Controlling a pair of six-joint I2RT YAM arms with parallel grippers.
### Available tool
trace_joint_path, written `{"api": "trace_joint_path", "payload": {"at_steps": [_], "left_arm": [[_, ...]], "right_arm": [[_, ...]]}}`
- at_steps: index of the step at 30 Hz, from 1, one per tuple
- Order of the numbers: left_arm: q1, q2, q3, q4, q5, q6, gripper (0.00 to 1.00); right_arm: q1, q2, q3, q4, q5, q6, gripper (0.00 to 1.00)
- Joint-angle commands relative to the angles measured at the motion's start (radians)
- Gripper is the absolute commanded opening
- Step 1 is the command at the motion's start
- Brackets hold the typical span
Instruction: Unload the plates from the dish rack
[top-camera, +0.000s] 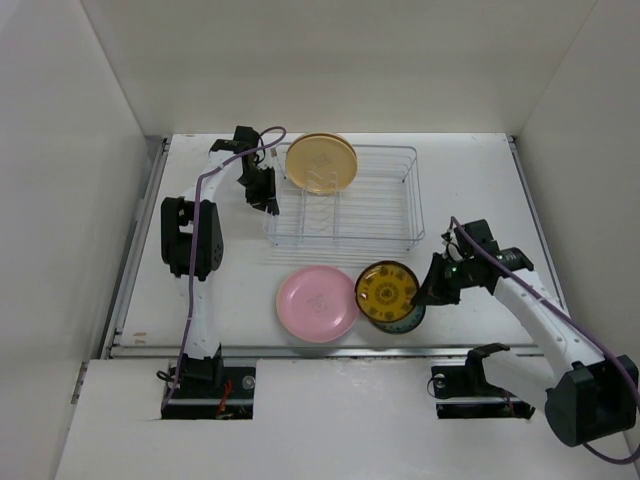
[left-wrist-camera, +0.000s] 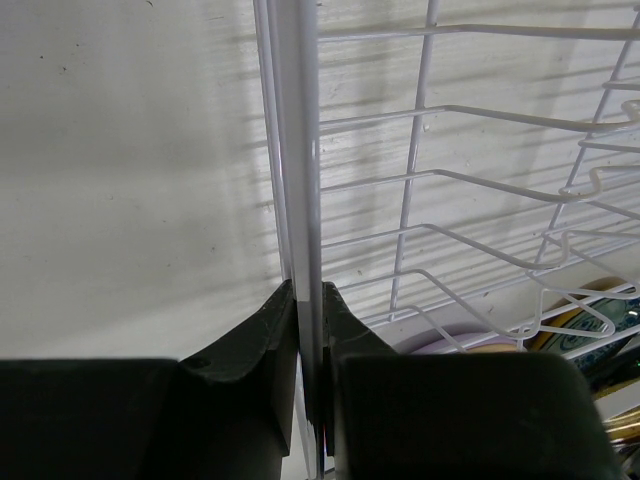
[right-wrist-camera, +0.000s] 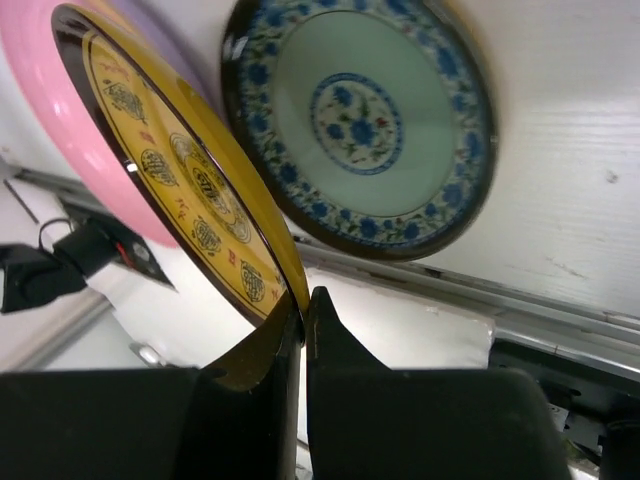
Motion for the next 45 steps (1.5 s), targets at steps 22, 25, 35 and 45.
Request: {"api": "trace_joint_path", "payload": {"at_steps": [22,25,35,45], "left_arm": [[0.017,-0.042,0.011,-0.037,0.029,-0.025,0.0],[0.017,-0.042,0.02,-0.037,0.029,-0.007,0.0],[-0.001,-0.023,0.038,-0.076,0.015,0.024,0.0],[-0.001,0.013,0.051,-0.105,-0.004,0.042,0.0]], "right_arm": [[-0.011,0.152,0.311,-0.094,0.395,0.023,0.77],[0.034,0.212,0.436,-0.145,0.533,-0.002,0.77],[0.236,0.877,1.237,0.121,0.607,-0.492,0.73],[0.225,1.274,1.647,0.412,0.371,-0.574,0.71]]}}
